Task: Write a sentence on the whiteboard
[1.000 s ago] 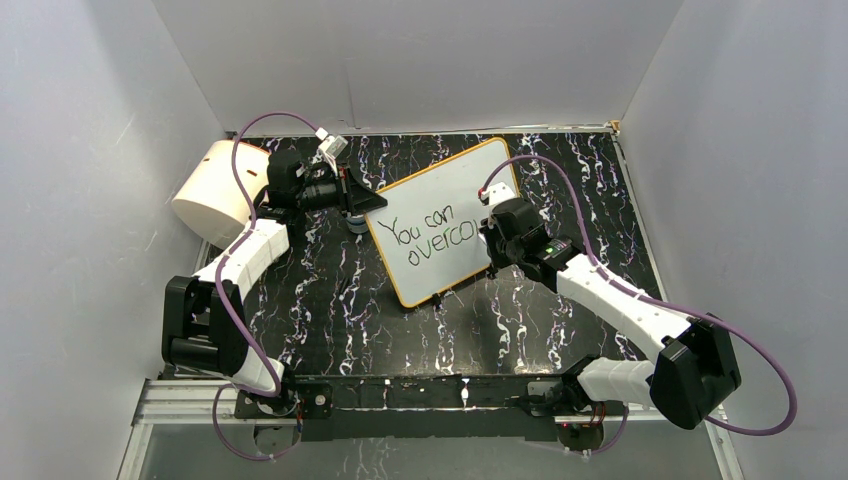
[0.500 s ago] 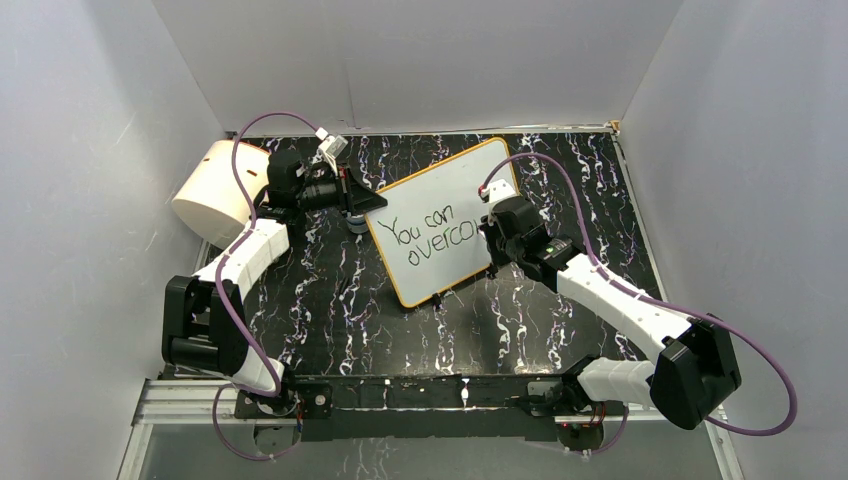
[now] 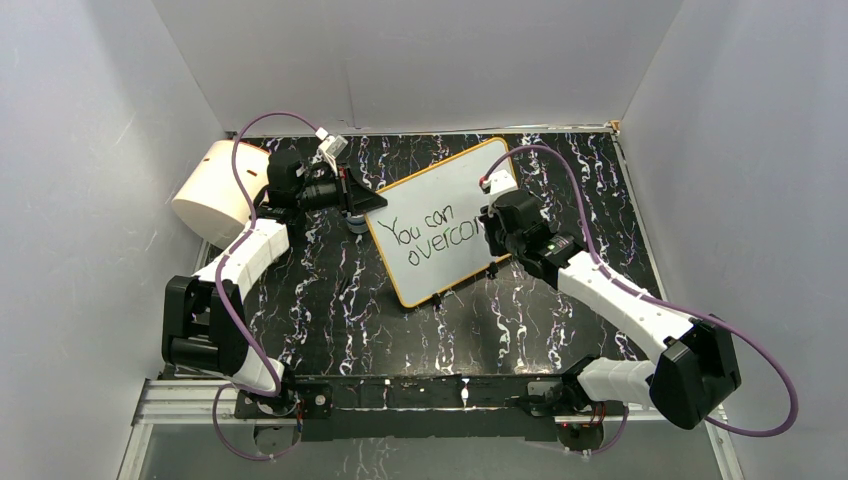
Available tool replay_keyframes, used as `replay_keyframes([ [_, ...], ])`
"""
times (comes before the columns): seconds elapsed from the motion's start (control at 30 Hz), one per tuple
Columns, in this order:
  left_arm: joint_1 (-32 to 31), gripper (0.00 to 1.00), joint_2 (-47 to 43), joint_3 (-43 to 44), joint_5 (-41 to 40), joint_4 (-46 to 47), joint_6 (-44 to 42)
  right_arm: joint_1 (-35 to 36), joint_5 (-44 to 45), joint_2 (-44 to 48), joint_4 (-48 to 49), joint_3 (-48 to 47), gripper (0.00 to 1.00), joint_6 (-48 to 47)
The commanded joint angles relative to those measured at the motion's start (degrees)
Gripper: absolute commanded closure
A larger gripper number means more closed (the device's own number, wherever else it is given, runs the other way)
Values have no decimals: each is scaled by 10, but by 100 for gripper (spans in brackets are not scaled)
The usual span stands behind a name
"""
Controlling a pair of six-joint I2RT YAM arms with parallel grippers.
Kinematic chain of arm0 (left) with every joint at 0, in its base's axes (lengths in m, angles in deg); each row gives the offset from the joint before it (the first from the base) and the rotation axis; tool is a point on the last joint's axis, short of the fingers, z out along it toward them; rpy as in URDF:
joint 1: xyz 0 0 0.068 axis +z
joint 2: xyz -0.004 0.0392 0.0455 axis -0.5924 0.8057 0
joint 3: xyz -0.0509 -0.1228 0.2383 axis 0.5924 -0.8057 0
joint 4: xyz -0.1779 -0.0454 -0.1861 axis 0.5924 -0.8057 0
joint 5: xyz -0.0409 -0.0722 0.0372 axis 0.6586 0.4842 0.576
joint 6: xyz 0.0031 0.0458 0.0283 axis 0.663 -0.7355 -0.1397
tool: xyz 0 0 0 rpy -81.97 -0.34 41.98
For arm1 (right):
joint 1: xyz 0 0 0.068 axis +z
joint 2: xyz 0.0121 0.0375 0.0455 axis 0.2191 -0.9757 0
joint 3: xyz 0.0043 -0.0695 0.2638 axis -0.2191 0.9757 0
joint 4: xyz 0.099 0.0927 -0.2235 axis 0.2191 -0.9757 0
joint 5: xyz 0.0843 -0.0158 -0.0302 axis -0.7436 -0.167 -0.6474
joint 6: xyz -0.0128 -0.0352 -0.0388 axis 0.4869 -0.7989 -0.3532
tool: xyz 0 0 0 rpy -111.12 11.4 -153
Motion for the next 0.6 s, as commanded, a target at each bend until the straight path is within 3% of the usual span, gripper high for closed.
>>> replay_keyframes([
  [0.0,-20,100,16,-13,16,-69,-27,-9,18,-4,32,-31,100,-7],
  [0.57,-20,100,17,-13,16,-70,-27,-20,-12,2,-35,-3,100,18],
])
